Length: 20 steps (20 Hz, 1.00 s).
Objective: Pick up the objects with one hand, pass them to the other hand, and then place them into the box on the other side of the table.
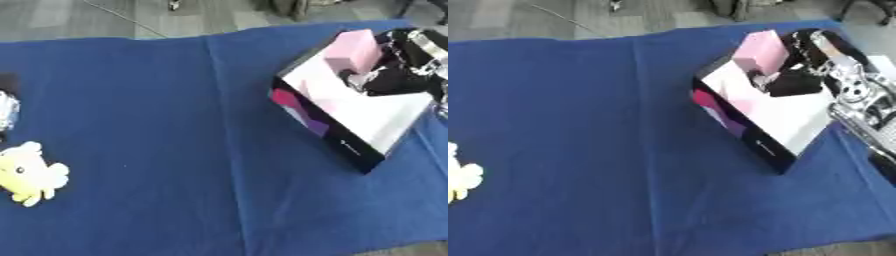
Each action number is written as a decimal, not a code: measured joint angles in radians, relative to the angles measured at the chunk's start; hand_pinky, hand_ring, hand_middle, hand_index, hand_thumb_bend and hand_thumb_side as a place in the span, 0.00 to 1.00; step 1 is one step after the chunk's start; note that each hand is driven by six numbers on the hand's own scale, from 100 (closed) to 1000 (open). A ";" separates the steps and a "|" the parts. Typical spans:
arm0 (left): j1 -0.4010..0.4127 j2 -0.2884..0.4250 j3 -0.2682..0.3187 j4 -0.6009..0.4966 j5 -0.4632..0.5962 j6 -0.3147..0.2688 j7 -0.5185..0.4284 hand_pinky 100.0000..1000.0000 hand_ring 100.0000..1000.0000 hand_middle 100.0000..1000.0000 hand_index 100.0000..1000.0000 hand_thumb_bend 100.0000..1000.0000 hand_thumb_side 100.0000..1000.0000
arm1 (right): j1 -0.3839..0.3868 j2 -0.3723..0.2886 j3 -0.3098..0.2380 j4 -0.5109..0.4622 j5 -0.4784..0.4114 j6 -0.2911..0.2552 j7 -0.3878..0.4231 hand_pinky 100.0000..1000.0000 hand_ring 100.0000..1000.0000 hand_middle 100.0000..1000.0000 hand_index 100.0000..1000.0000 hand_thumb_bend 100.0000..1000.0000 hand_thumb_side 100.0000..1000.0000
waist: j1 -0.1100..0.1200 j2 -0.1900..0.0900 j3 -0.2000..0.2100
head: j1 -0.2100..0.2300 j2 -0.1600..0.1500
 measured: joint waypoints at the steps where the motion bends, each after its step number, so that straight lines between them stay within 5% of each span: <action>1: 0.000 0.003 0.003 0.000 0.030 0.002 -0.004 0.81 0.68 0.71 0.82 0.03 0.68 | 0.010 -0.004 -0.001 0.000 0.000 -0.006 -0.006 0.70 0.72 0.44 0.46 0.32 0.00 | 0.000 0.002 0.004 | -0.003 0.000; 7: -0.004 0.005 0.012 0.000 0.113 0.001 -0.016 0.81 0.68 0.70 0.82 0.04 0.70 | 0.046 -0.020 0.001 0.012 -0.002 -0.037 -0.037 0.77 0.84 0.75 0.73 0.40 0.00 | 0.005 0.012 0.025 | -0.021 -0.005; 9: -0.005 0.005 0.012 0.000 0.117 -0.001 -0.018 0.81 0.68 0.71 0.82 0.05 0.70 | 0.052 -0.027 0.006 0.042 0.019 -0.040 -0.040 0.81 0.86 0.77 0.83 0.44 0.00 | 0.004 0.014 0.027 | -0.025 -0.007; 15: -0.007 0.008 0.013 0.000 0.120 -0.005 -0.017 0.81 0.68 0.70 0.81 0.05 0.70 | 0.052 -0.029 0.013 0.197 0.153 -0.035 -0.035 0.84 0.88 0.78 0.85 0.33 0.00 | 0.005 0.017 0.029 | -0.031 -0.008; 20: -0.007 0.009 0.014 0.000 0.120 -0.007 -0.015 0.81 0.68 0.70 0.81 0.05 0.69 | 0.043 -0.029 0.008 0.296 0.189 -0.051 -0.051 0.85 0.88 0.78 0.85 0.36 0.00 | 0.005 0.017 0.028 | -0.039 -0.008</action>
